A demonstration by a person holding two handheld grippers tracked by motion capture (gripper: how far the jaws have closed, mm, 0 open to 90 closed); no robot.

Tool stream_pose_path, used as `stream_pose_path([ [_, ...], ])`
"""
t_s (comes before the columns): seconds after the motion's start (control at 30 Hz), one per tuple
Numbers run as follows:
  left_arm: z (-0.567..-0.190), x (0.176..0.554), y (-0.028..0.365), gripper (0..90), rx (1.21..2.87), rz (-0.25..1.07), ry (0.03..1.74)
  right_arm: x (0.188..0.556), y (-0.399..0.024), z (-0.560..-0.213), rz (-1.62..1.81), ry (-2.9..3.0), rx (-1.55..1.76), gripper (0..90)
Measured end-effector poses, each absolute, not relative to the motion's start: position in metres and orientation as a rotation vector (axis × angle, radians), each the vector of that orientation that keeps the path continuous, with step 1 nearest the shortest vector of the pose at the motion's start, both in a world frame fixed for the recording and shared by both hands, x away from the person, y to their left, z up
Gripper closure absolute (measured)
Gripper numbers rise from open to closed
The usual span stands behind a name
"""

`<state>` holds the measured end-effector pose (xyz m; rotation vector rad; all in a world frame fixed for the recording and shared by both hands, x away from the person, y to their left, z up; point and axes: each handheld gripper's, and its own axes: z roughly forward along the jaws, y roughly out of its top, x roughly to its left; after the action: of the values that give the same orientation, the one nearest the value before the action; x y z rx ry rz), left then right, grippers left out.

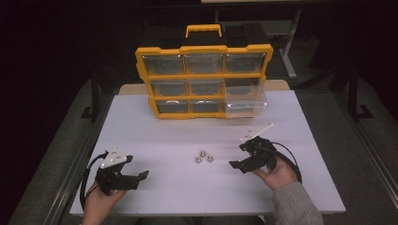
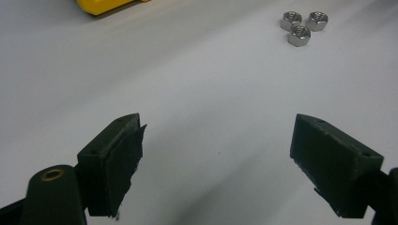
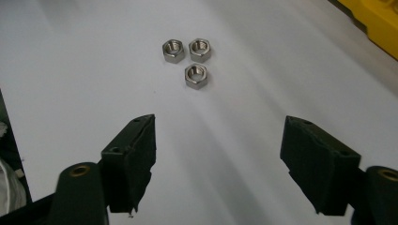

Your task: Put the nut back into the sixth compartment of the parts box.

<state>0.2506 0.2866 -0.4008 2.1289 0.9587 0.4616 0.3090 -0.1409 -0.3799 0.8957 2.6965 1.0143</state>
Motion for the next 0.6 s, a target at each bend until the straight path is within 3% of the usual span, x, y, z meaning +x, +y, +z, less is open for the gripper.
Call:
stream_pose_path([
  [0.6, -0.402, 0.252, 0.285, 17.0, 2.122, 0.454, 0.961, 0.341, -0.1, -0.386, 0.969, 2.795, 0.812, 38.9],
])
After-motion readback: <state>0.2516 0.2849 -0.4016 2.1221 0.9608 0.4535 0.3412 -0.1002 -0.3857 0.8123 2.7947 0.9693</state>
